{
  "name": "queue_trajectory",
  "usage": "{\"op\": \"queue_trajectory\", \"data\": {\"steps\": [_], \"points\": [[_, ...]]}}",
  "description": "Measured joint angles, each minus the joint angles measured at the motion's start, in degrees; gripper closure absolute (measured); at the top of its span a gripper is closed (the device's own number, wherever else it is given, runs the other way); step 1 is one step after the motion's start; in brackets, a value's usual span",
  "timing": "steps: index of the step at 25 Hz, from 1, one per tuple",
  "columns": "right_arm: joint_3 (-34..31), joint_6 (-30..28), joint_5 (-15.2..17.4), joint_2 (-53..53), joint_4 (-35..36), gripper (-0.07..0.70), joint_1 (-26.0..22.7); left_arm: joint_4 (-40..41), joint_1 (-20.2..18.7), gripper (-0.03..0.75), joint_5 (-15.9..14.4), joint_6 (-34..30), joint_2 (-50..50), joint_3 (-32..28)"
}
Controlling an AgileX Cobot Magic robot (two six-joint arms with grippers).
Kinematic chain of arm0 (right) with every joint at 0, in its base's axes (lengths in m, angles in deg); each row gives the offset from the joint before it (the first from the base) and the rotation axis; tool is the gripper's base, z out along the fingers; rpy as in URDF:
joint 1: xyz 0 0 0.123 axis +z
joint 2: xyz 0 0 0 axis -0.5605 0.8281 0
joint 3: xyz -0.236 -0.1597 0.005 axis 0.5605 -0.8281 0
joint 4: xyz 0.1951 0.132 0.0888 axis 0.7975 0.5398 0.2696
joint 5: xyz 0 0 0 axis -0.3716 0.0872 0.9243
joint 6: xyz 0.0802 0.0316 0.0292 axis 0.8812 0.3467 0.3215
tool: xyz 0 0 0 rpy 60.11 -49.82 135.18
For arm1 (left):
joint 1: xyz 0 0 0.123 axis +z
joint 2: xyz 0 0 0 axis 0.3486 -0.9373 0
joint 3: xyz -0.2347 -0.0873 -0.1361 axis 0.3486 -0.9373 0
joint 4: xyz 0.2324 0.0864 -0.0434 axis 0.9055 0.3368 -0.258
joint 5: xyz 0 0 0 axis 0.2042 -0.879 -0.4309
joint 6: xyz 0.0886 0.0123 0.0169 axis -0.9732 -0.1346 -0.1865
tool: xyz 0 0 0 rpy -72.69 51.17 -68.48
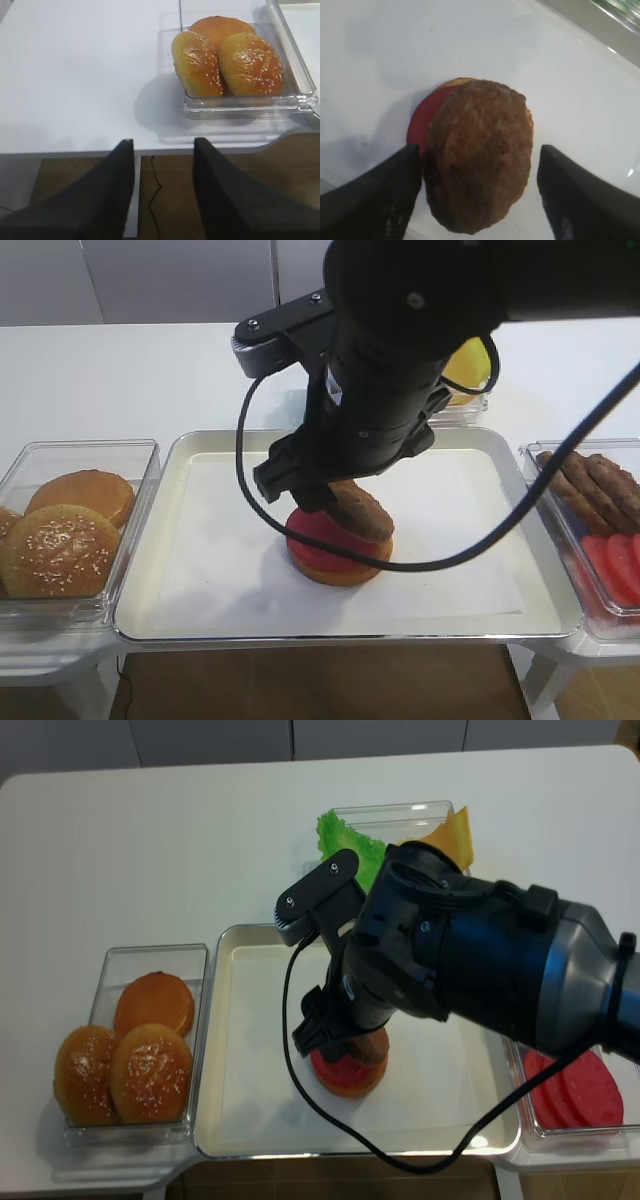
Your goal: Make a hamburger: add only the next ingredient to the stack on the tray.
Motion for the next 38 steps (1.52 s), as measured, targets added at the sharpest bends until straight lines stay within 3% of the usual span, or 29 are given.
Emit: {"op": "queue_trajectory", "data": {"steps": [7,15,20,24,29,38], "points": [[0.00,-0.69,0.22,0.00,1.21,0.015,0.00,0.00,0.00,0.422,0.00,0.00,0.00,0.00],[0.00,-0.83,0.47,0.00,2.28,0.004,0.00,0.00,0.00,0.422,0.00,0.00,0.00,0.00],[1.37,-3.10,3.08,0.00,3.43,0.004,-1.44,0.00,0.00,0.422,0.00,0.00,0.00,0.00],[3.30,-7.39,4.43,0.00,7.44,0.007,-6.08,0.00,0.00,0.422,0.00,0.00,0.00,0.00],[3.30,-12.35,6.98,0.00,13.33,0.057,-15.69,0.00,0.00,0.422,0.00,0.00,0.00,0.00],[3.30,-15.96,9.99,-2.37,14.88,0.076,-29.64,0.00,0.00,0.422,0.00,0.00,0.00,0.00]]}}
